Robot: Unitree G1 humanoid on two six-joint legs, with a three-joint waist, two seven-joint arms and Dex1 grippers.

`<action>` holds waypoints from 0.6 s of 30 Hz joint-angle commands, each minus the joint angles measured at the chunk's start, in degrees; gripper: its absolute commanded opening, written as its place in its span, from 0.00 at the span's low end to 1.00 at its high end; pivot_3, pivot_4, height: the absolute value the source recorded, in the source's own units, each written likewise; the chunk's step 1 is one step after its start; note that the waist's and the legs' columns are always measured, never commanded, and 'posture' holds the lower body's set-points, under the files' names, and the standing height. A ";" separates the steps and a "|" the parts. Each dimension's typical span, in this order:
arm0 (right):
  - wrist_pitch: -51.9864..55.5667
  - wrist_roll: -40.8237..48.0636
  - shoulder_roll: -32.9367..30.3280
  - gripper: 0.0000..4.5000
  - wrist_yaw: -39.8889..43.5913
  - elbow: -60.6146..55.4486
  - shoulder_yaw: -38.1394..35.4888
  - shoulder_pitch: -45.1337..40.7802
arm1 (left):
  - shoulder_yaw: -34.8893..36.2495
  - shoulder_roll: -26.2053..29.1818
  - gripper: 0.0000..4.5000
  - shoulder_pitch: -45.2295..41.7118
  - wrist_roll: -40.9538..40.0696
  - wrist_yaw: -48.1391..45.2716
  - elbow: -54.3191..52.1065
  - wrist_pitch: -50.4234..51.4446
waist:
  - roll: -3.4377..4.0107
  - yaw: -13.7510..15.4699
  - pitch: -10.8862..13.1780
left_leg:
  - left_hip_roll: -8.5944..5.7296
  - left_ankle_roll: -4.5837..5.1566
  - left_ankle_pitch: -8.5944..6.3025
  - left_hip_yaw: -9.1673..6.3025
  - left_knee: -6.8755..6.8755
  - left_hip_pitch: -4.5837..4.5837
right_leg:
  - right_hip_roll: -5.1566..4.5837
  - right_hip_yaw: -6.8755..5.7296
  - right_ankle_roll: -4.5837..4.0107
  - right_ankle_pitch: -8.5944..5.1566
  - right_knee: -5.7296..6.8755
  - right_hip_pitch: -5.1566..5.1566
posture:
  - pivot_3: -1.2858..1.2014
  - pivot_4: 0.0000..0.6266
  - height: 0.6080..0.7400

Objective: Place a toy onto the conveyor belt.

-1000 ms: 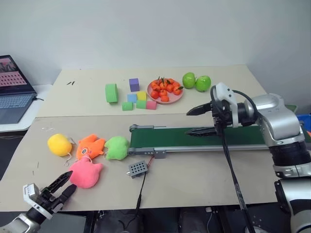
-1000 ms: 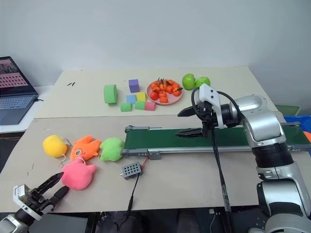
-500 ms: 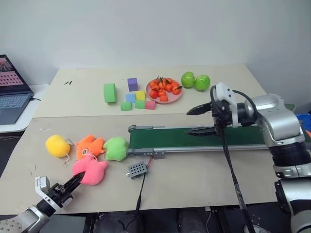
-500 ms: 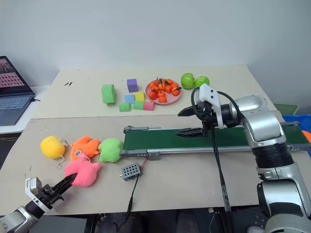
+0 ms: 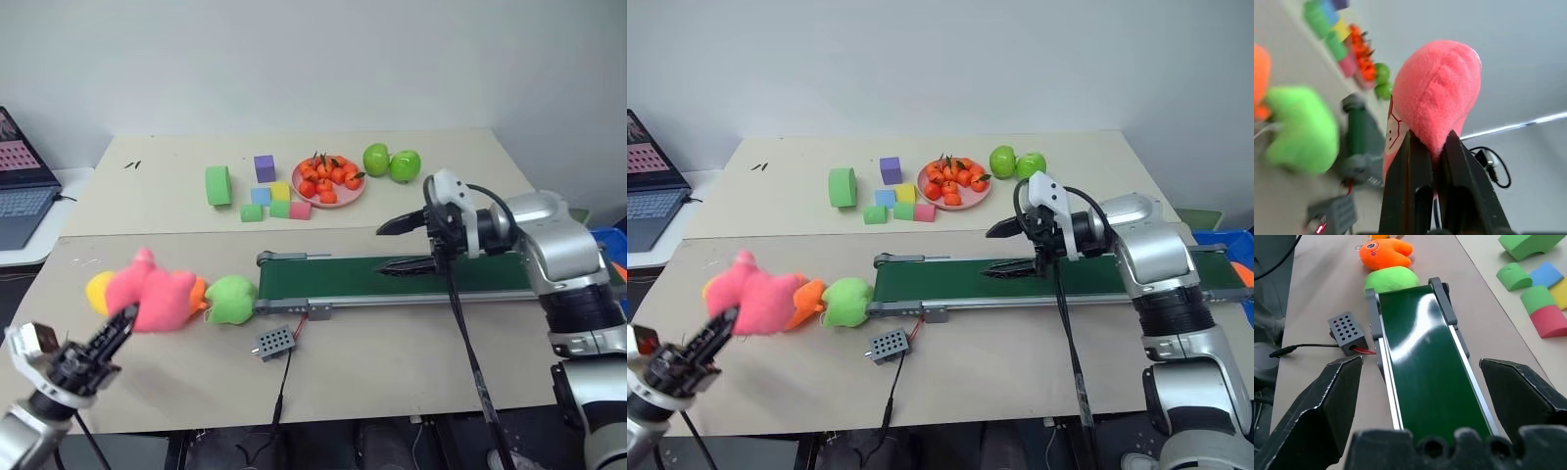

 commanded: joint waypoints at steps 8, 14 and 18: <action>-2.61 -0.69 0.56 1.00 1.19 1.67 -0.37 -2.59 | -23.02 12.83 0.02 -27.40 34.52 5.80 -19.58 -24.03 | -0.23 -0.10 0.10 | -0.13 -0.11 0.07 0.08 -0.05 -0.05 | 0.01 0.03 0.03 0.03 -0.03 0.07 | 0.52 0.24 1.00; -2.79 -0.69 -0.58 1.00 0.57 1.61 -1.28 -1.53 | -46.34 22.39 0.02 -29.68 70.81 -2.57 -20.33 -43.70 | -0.20 -0.70 0.13 | -0.09 -0.04 0.04 0.27 -0.23 -0.18 | 0.05 0.03 0.03 0.03 -0.17 -0.08 | 0.52 0.24 1.00; -2.47 -0.36 -1.22 1.00 -0.10 0.64 -1.89 -0.48 | -54.74 23.65 0.02 -28.73 92.22 -2.81 -16.90 -63.19 | -0.21 -0.28 0.14 | -0.05 0.01 0.01 0.62 -0.26 -0.24 | 0.05 -0.01 0.06 0.04 -0.33 -0.08 | 0.52 0.24 1.00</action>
